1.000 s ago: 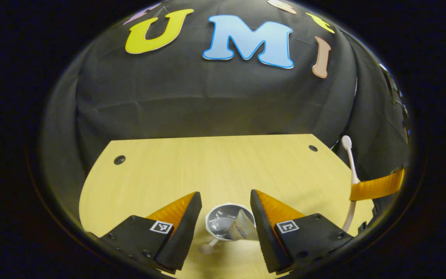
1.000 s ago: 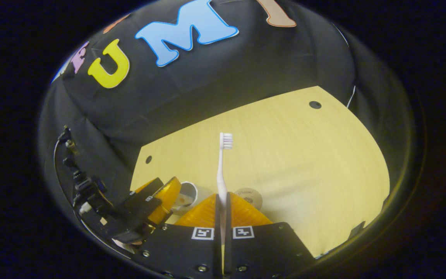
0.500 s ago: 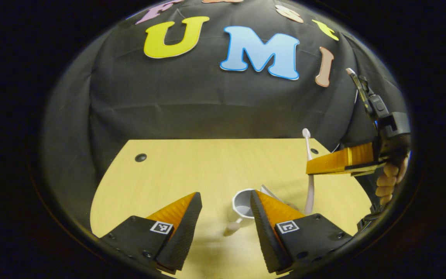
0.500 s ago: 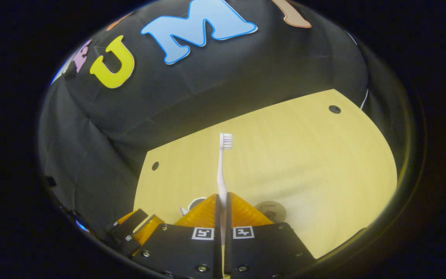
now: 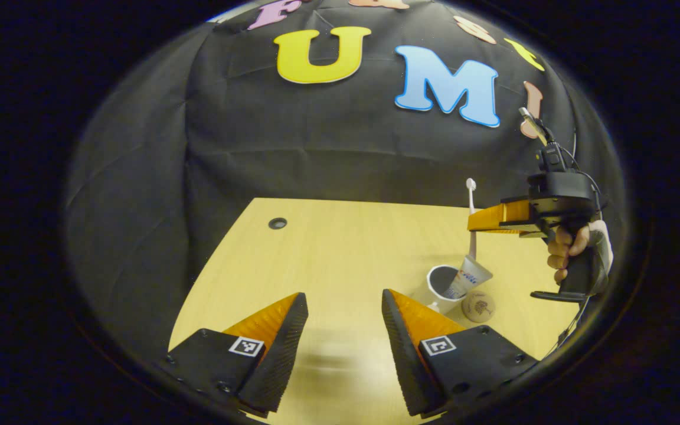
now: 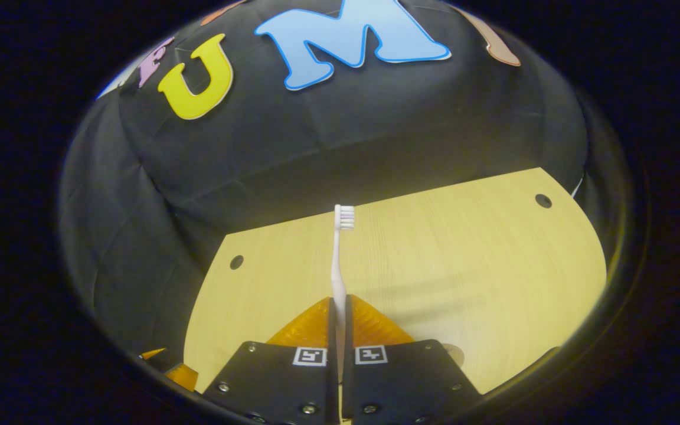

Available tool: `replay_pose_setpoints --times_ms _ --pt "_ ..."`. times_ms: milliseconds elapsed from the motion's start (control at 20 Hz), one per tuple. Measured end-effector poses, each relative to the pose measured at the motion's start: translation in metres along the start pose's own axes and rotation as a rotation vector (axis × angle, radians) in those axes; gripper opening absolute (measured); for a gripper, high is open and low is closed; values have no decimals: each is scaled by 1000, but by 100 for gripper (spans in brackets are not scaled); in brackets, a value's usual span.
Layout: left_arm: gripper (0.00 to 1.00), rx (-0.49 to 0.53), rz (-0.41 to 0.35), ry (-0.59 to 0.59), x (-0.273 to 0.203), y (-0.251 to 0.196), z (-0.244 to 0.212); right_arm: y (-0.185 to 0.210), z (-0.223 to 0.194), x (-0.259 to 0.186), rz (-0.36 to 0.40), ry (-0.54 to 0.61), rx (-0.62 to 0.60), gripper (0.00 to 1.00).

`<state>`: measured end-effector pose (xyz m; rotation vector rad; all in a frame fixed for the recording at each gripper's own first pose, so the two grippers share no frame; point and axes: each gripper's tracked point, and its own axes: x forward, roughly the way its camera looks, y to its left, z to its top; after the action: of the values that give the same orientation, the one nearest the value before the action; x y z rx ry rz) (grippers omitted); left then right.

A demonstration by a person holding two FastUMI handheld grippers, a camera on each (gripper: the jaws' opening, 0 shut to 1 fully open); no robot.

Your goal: Put the toothbrush and toothpaste on the desktop into the cup, then pick up the cup and place it on the coaster on the desktop.

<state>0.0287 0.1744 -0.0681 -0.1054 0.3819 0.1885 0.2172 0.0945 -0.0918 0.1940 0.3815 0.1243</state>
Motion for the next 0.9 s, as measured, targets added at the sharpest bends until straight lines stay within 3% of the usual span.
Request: replay_pose_setpoints --times_ms 400,650,700,800,900 --pt "82 -64 89 35 -17 24 -14 8 -18 20 -24 -42 -152 4" --pt "84 -51 48 37 -12 17 -12 12 -25 2 -11 -86 -151 6" --pt "80 -40 34 34 -10 14 -11 13 -26 -2 0 -88 -150 11" --pt "85 -20 5 31 -9 9 -9 13 -28 -15 7 -96 -161 13" --pt "82 5 -32 31 -8 0 -8 7 -28 -24 -4 -108 -168 16"
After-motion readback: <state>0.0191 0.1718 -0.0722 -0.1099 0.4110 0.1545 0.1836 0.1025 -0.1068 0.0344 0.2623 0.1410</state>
